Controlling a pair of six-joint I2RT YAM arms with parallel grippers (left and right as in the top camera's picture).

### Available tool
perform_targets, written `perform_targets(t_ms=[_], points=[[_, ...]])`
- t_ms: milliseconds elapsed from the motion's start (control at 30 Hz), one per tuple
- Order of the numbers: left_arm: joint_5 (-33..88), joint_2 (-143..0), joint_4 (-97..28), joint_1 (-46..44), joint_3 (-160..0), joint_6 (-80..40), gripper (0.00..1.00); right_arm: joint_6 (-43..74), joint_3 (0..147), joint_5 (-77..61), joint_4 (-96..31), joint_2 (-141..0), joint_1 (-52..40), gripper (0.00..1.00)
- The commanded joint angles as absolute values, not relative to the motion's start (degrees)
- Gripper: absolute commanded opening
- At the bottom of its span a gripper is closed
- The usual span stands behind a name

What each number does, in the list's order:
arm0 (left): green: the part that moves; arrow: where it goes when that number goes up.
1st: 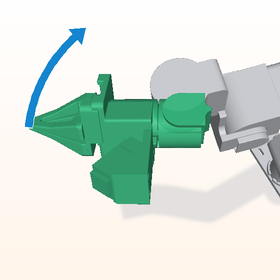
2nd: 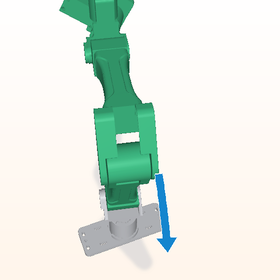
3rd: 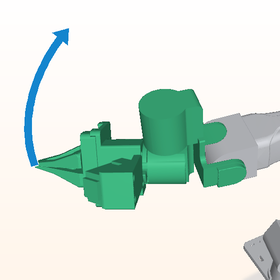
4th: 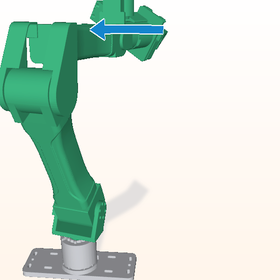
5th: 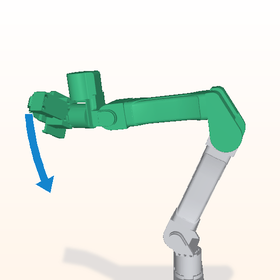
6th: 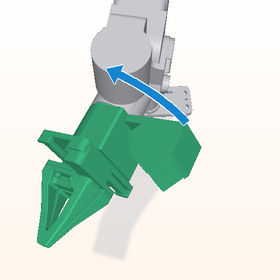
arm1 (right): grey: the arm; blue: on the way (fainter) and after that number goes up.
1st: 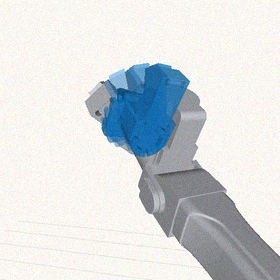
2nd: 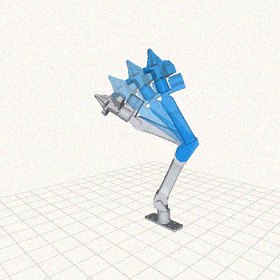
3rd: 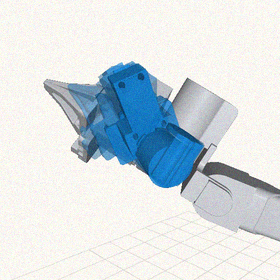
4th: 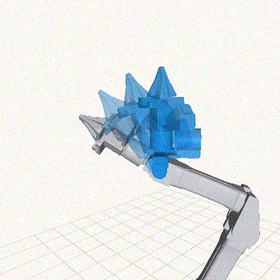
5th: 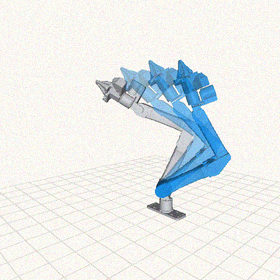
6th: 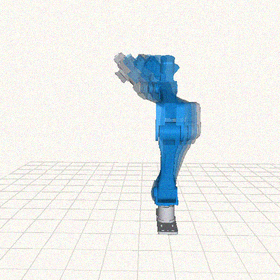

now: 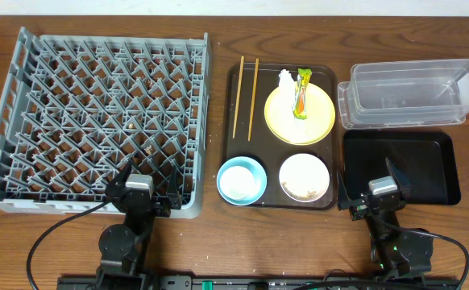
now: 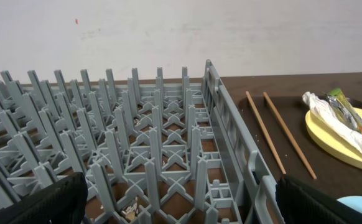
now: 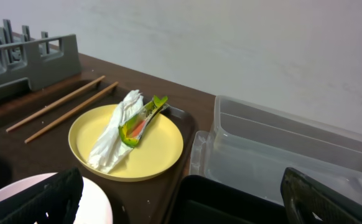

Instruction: Sort waste into correct bins and load items into the dishwasher

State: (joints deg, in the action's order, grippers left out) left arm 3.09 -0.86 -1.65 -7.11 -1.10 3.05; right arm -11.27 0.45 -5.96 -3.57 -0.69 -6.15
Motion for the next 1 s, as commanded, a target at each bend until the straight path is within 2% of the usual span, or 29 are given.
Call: perform_targets(t_ms=[0,600,733,800,967], points=[[3.4,-0.7,-3.8,-6.8,-0.2,3.4,0.98,-11.9,0.3,-6.1,-3.7,-0.4,-6.7,0.99],[3.5,-0.7,-3.0,-6.8,-0.2,3.3,0.98,-10.7,0.3,-7.7,-3.4,-0.4,-6.7,0.99],[6.3,-0.7,9.0,-6.8,-0.3,-1.2,0.98,-9.7,0.3,-18.9,1.2,-0.4,-6.7,0.99],[6.9,-0.7,15.0,-6.8,-0.9,-1.9,0.98,-5.7,0.5,-23.0,5.6,-0.4,-6.7,0.99],[6.9,-3.4,15.8,-6.8,-7.0,-4.4,0.98,1.7,5.2,-23.0,5.4,-1.1,-6.7,0.99]])
